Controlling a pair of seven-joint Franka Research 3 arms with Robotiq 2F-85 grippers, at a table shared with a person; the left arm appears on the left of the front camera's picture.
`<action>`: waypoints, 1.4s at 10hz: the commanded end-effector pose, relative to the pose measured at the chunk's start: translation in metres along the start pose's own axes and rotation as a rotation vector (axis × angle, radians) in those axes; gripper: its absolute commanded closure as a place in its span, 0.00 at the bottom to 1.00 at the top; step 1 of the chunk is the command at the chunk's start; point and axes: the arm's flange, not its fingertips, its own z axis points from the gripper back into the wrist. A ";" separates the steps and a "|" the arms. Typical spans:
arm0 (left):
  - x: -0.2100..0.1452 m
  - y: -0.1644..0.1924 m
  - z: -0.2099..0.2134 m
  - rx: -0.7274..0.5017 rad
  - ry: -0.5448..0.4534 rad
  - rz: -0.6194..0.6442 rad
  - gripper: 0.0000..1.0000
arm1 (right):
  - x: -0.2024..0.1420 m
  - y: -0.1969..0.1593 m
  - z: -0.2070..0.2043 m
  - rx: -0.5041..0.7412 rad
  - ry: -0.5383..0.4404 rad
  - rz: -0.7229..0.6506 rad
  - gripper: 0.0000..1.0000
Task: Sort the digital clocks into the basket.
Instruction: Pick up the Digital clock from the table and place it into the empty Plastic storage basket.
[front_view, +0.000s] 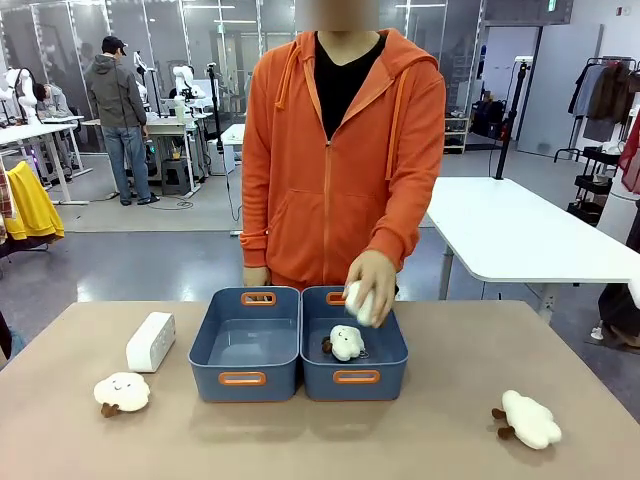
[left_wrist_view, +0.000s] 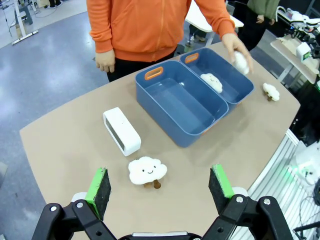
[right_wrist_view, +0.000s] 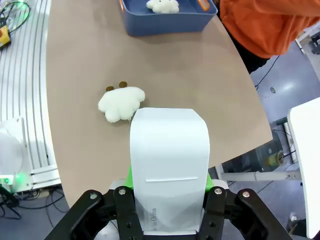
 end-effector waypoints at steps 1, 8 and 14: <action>-0.001 0.001 0.001 -0.007 0.011 -0.017 0.00 | -0.002 0.012 -0.005 -0.048 -0.045 0.007 1.00; -0.001 0.001 0.001 -0.007 0.011 -0.017 0.00 | 0.041 0.038 -0.009 -0.085 -0.020 0.029 1.00; -0.001 0.001 0.001 -0.007 0.011 -0.017 0.00 | 0.334 0.063 -0.148 0.162 0.047 0.454 1.00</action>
